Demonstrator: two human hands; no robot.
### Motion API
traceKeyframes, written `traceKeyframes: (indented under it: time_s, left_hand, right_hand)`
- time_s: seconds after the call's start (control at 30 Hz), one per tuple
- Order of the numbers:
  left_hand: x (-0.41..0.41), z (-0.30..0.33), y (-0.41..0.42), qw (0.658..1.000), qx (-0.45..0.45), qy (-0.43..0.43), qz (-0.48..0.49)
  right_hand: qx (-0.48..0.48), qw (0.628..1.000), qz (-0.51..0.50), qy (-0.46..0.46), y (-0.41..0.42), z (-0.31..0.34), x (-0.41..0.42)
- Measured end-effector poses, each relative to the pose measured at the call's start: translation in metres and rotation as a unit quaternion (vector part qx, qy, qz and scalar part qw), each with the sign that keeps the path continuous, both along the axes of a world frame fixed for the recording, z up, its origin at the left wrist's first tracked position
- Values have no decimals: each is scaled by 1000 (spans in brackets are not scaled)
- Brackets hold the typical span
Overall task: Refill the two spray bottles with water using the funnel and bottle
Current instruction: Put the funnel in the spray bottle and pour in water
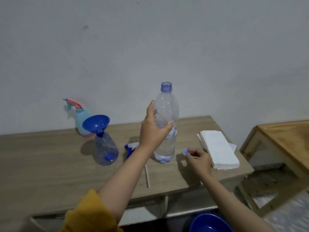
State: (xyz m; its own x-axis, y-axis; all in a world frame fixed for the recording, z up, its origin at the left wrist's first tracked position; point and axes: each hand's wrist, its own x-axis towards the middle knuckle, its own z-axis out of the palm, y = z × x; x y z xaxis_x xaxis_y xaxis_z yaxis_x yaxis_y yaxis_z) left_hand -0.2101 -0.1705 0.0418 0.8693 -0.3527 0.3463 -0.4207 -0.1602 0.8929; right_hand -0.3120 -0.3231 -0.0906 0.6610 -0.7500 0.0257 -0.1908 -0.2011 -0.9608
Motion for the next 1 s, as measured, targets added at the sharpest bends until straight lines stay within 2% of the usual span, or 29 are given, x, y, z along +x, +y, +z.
traceKeyframes:
  time_s: [0.17, 0.33, 0.43, 0.53, 0.63, 0.8, 0.9, 1.0]
  left_hand:
    - [0, 0, 0, 1000, -8, 2, -2]
    - [1, 0, 1, 1000, -4, 10, -17]
    - [4, 2, 6, 999, 16, 12, -38]
    - [8, 7, 14, 998, 40, 21, -35]
    - [8, 20, 30, 999, 32, -2, 12]
    - [15, 26, 88, 978, 35, -121, 165]
    - [28, 12, 126, 964, 51, -114, 235]
    - [40, -7, 155, 959, 99, -59, 260]
  right_hand:
    - [-79, 996, 24, 22, 8, -41, -6]
    - [-63, 997, 26, 19, 10, -42, -4]
    - [-98, 994, -4, -52, 18, -27, 0]
    - [-126, 977, 5, -175, 32, 11, 15]
    - [-146, 951, 48, -268, 38, 51, 36]
    - [-220, 932, 92, -274, 40, 98, 76]
    - [-237, 931, 86, -262, 50, 106, 94]
    - [-282, 916, 105, -264, 61, 109, 107]
